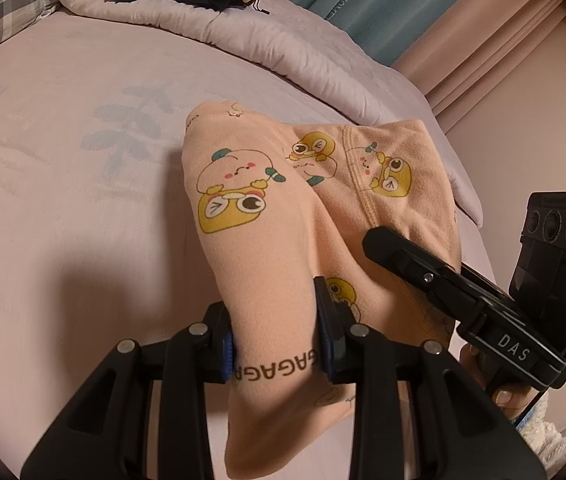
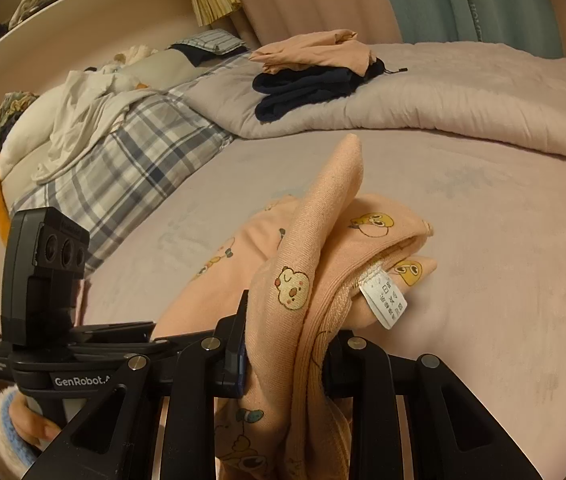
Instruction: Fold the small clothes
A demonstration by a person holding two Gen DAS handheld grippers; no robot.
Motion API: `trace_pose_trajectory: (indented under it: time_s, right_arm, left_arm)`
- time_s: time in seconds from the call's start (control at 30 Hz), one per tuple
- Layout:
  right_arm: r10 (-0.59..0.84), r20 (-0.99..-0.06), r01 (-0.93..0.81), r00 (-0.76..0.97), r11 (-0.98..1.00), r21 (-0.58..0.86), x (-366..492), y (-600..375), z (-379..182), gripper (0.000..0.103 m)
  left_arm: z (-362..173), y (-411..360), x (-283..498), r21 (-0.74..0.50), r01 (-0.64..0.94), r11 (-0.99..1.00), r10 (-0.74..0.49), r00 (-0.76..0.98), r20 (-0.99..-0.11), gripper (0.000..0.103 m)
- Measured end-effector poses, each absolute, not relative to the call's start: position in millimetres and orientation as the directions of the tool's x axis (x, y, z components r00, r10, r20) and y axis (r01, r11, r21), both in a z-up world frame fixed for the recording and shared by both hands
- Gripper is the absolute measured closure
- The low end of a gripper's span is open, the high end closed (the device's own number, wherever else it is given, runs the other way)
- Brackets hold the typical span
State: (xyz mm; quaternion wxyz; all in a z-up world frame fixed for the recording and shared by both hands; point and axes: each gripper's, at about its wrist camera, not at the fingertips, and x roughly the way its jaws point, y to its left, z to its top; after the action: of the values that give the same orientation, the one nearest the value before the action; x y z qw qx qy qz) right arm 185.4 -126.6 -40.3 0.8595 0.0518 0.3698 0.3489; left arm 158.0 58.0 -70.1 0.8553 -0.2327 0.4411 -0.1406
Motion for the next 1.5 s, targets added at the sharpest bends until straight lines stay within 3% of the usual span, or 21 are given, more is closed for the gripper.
trace_pose_trajectory:
  time_s: [0.83, 1.5]
  right_arm:
    - [0.640, -0.594, -0.550, 0.487, 0.753, 0.361, 205, -126, -44, 0.075]
    - [0.637, -0.652, -0.455, 0.411, 0.763, 0.459, 222, -131, -84, 0.075]
  left_arm:
    - [-68, 56, 155, -0.512, 0.029, 0.858, -0.437, 0.563, -0.701, 0.072]
    - [-96, 56, 167, -0.498, -0.029, 0.867, -0.425, 0.479, -0.768, 0.072]
